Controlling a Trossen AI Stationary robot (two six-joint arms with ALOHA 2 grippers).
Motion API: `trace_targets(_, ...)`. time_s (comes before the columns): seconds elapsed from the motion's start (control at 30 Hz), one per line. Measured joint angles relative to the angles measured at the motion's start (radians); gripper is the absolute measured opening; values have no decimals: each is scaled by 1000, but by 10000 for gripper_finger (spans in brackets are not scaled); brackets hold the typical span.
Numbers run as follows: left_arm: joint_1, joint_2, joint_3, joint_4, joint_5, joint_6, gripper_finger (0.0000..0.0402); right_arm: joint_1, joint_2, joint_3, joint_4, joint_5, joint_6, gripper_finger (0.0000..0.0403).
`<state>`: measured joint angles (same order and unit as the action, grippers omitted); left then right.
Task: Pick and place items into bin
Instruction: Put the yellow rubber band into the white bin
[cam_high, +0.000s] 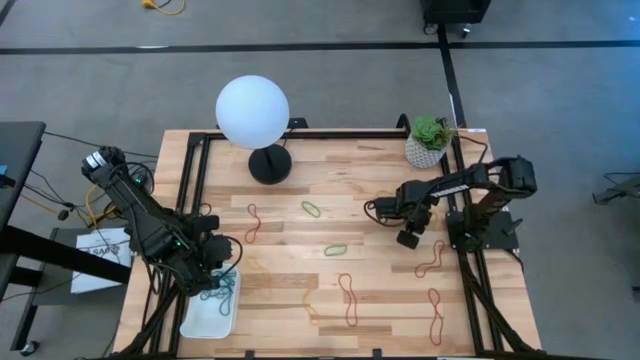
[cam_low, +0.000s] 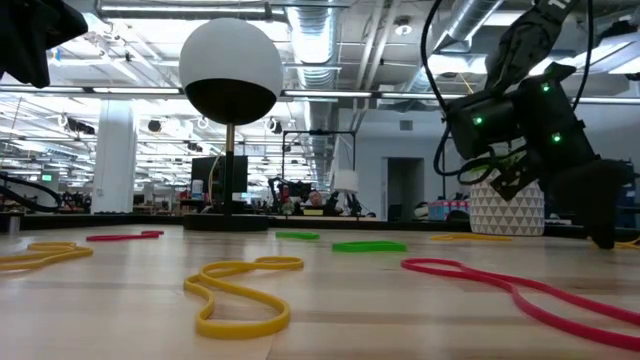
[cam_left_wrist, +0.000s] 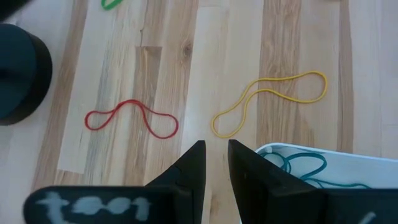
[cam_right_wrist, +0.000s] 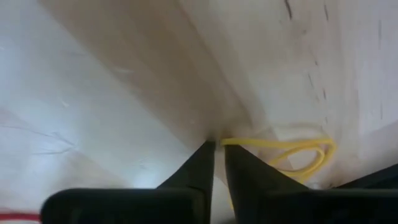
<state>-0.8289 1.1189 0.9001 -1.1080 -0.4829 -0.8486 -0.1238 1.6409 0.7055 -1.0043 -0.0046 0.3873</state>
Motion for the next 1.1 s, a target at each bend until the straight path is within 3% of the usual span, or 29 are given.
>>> trace_targets(0.23,0,0,0,0,-14,15,59,28,18,82,-84,62,66,4)
trace_targets(0.4,0,0,0,0,-112,13,59,88,13,223,-132,50,67,2)
trace_targets(0.5,0,0,0,20,-171,10,59,124,11,310,-75,44,68,1)
trace_targets(0.6,0,1,0,80,-245,21,59,164,11,375,87,42,66,1)
trace_targets(0.77,6,14,0,193,-334,110,59,239,10,401,515,36,-36,1)
trace_targets(0.9,51,43,0,241,-339,169,60,286,20,403,819,46,-130,0)
trace_targets(1.1,161,124,0,362,-333,255,74,328,39,405,1090,170,-207,0)
